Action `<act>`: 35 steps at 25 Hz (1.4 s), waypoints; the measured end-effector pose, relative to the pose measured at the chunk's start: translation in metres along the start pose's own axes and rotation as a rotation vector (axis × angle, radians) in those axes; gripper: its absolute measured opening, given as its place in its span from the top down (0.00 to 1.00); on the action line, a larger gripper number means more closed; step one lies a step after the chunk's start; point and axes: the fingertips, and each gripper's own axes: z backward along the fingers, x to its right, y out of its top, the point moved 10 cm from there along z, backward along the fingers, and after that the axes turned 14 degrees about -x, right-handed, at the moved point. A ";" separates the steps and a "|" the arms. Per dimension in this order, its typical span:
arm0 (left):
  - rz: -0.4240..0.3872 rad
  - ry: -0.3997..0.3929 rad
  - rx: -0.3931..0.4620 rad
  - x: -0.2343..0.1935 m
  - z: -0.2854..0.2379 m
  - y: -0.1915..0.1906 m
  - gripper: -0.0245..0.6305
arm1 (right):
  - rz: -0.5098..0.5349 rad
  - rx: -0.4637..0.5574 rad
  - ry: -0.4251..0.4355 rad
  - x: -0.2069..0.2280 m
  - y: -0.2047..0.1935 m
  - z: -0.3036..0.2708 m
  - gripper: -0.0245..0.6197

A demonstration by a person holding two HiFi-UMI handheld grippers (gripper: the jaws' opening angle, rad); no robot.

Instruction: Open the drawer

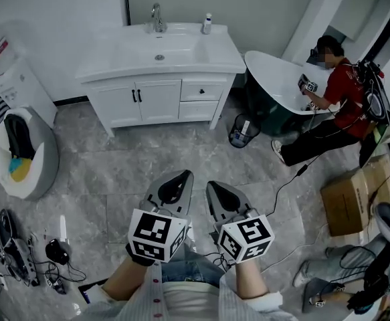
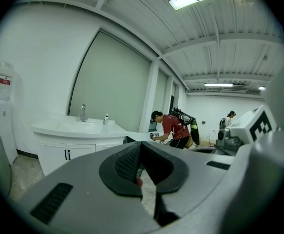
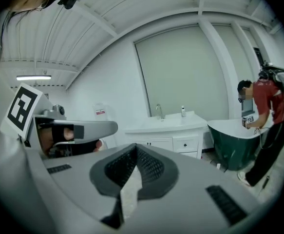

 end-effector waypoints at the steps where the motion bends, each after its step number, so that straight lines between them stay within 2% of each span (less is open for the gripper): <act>1: 0.001 0.003 -0.003 -0.001 -0.001 -0.001 0.94 | -0.005 -0.003 0.001 0.001 -0.001 -0.001 0.95; 11: 0.007 0.012 -0.015 -0.033 -0.040 0.015 0.94 | -0.047 -0.050 0.001 0.028 0.011 -0.043 0.95; 27: -0.050 -0.012 -0.031 -0.131 -0.181 0.108 0.94 | -0.082 -0.054 -0.027 0.123 0.113 -0.171 0.95; 35: -0.064 -0.017 -0.036 -0.168 -0.217 0.127 0.94 | -0.120 -0.033 -0.047 0.149 0.138 -0.212 0.95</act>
